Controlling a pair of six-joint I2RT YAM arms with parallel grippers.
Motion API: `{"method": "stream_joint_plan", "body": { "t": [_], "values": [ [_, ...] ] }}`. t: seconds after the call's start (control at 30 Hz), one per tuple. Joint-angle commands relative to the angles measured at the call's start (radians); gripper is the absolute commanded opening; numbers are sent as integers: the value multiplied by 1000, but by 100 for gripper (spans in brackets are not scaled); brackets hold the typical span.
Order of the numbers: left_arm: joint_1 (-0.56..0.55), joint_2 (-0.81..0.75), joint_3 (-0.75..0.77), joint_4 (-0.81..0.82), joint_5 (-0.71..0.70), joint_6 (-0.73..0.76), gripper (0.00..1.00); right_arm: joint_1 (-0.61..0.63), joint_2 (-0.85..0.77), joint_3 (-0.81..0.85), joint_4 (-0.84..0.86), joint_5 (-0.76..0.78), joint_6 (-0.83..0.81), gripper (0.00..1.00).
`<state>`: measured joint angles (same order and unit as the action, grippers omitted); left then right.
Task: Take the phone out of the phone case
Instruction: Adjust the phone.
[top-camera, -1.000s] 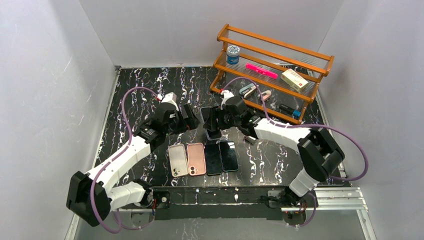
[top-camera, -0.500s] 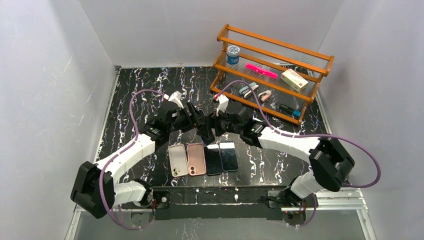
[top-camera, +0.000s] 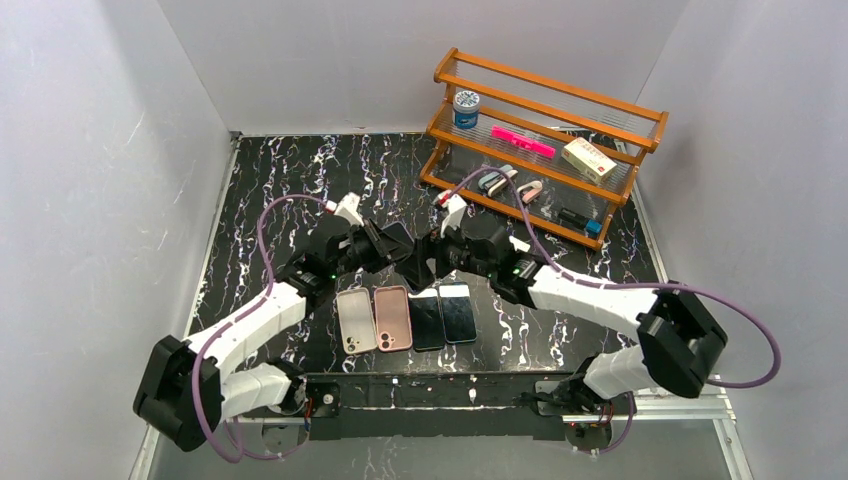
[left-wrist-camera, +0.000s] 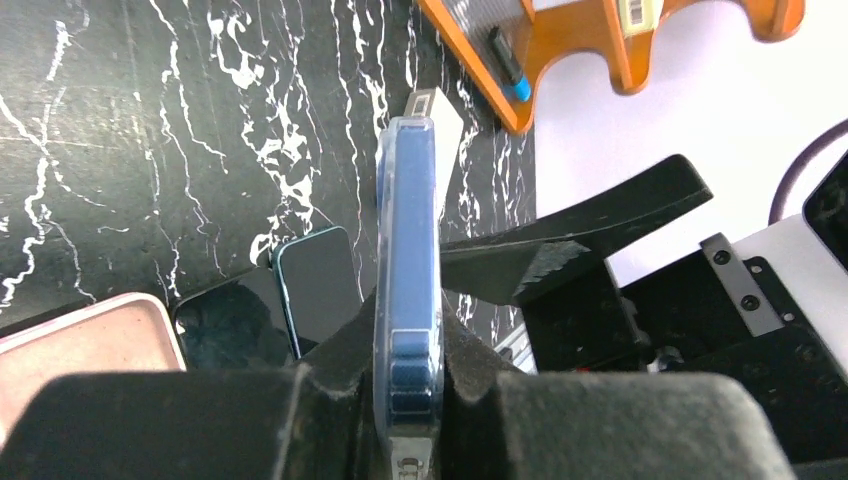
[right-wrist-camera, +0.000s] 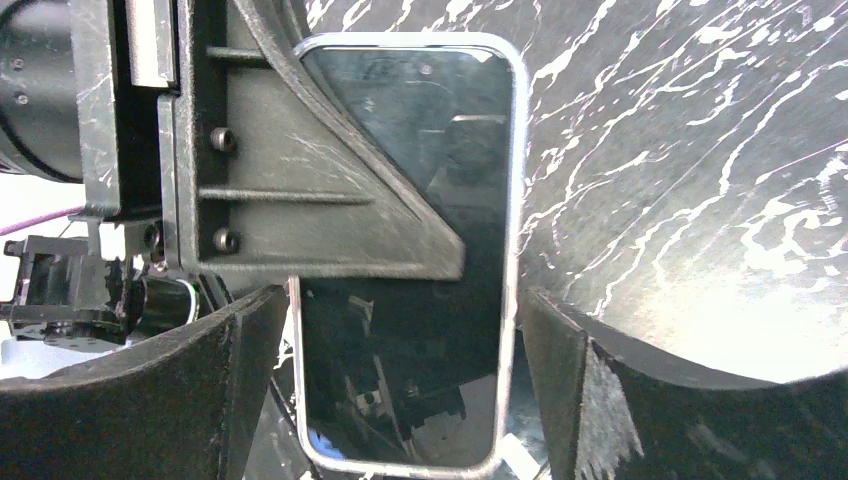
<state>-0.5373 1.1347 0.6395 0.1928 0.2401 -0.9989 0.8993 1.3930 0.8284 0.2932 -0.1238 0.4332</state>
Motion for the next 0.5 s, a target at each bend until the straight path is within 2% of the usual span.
{"method": "stream_joint_plan", "body": {
  "t": [0.0,0.23,0.33,0.47],
  "values": [
    [8,-94,-33,103,-64,-64,0,-14,-113,-22,116,103,84,98],
    [11,-150,-108,307,-139,-172,0,-14,-220,-102,147,151,108,99],
    [12,-156,-148,418,-152,-238,0,-15,-265,-113,122,147,179,99],
    [13,-169,-186,525,-168,-317,0,-14,-310,-205,259,130,341,90]
  ]
}}
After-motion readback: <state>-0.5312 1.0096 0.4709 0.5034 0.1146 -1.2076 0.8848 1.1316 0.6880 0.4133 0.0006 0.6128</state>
